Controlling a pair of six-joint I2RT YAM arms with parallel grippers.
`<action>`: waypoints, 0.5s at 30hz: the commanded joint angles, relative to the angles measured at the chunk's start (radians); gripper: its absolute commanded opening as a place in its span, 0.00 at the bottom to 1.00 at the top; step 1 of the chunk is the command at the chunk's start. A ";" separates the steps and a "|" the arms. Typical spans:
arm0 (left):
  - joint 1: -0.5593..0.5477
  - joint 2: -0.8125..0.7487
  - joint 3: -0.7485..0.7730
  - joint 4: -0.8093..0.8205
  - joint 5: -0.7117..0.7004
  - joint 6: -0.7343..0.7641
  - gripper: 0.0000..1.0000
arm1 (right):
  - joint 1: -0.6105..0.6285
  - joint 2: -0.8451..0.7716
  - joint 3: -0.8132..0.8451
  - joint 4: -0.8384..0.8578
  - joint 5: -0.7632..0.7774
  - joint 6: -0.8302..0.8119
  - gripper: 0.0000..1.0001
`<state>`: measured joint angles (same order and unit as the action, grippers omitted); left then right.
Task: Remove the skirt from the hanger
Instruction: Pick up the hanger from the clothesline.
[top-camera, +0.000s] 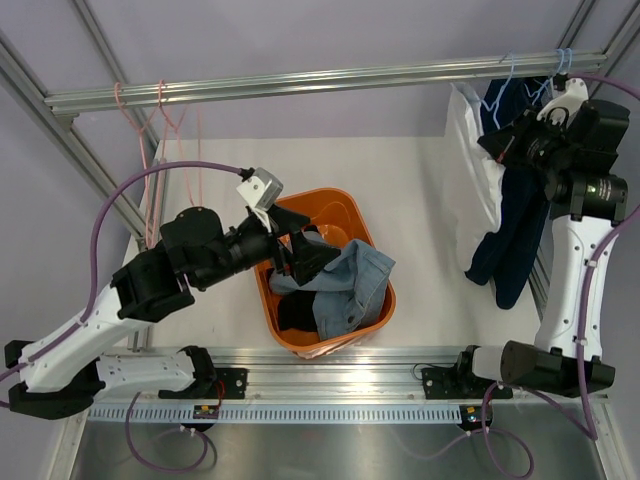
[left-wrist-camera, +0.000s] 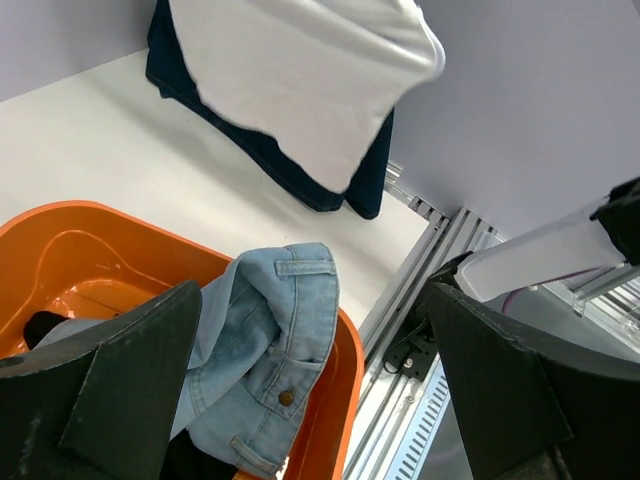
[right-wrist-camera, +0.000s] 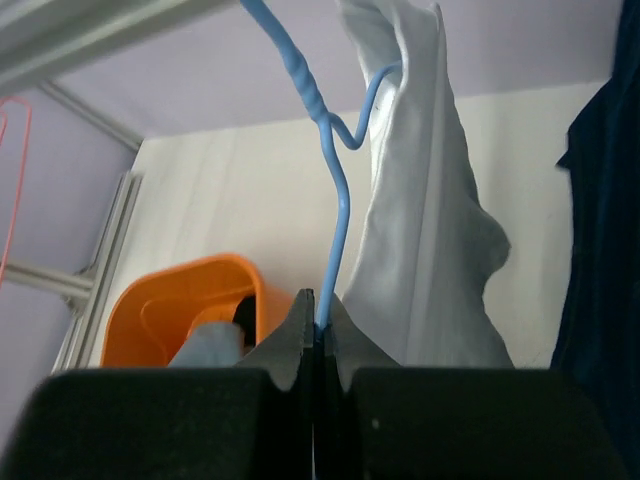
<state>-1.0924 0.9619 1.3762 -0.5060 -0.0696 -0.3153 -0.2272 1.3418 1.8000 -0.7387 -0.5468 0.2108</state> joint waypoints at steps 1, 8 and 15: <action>0.002 0.026 0.069 0.032 0.036 -0.024 0.99 | 0.015 -0.111 -0.082 -0.031 -0.114 0.027 0.00; 0.002 0.127 0.246 -0.029 0.063 -0.025 0.99 | 0.127 -0.246 -0.186 -0.082 -0.198 0.051 0.00; 0.002 0.344 0.674 -0.236 0.172 0.070 0.99 | 0.242 -0.343 -0.261 -0.035 -0.465 0.162 0.00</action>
<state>-1.0924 1.2270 1.8511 -0.6533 0.0208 -0.3058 -0.0231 1.0359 1.5608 -0.8539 -0.8242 0.2924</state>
